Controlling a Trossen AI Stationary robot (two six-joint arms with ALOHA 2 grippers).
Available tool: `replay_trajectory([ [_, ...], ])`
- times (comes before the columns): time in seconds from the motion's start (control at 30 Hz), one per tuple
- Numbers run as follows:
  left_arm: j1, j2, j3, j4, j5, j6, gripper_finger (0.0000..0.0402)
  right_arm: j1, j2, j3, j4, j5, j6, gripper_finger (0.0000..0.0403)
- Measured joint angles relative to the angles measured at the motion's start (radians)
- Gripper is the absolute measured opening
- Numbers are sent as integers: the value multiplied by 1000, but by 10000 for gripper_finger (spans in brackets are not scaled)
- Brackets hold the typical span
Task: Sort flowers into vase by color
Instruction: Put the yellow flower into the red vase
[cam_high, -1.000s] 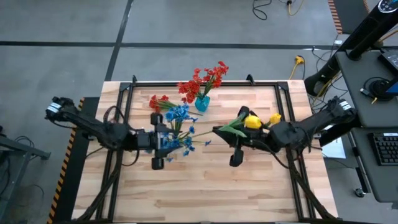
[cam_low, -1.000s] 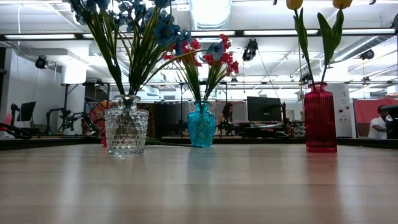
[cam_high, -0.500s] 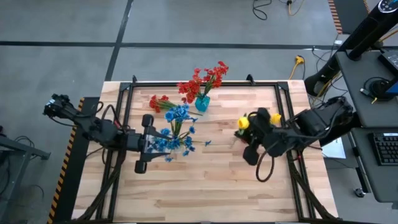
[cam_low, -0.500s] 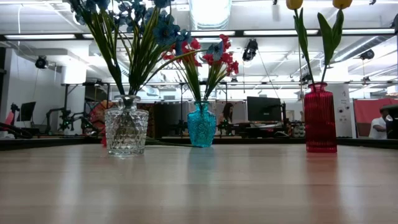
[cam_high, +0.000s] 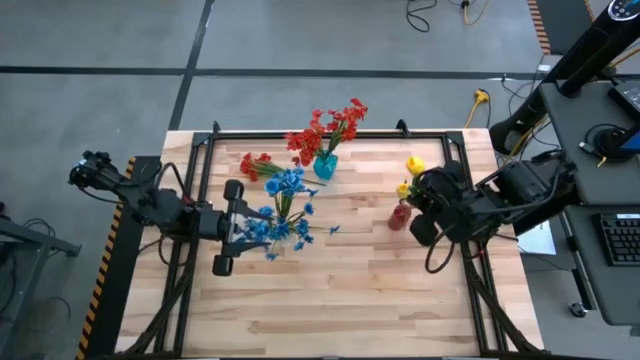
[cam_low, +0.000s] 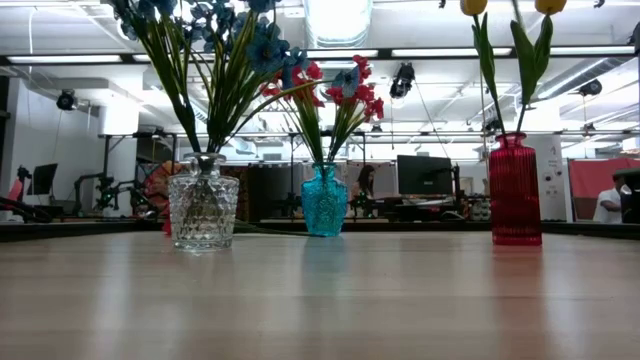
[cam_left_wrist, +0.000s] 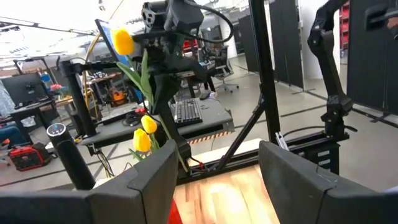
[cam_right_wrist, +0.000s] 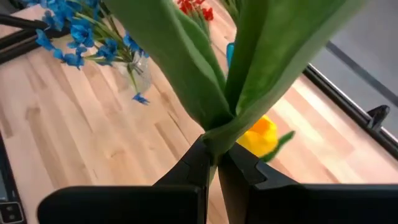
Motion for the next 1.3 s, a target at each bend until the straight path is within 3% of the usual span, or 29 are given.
replay_trajectory([
  [0.2,0,-40,0,2,-77,0,206,-2,-68,-44,-1,49,-15,18],
  [0.57,0,-68,0,7,-94,33,206,-3,-183,-142,-3,158,8,18],
  [0.87,0,-69,0,12,-230,59,206,-3,-190,-210,-1,207,19,18],
  [1.3,0,-69,0,36,-236,84,206,-3,-235,-289,23,208,38,17],
])
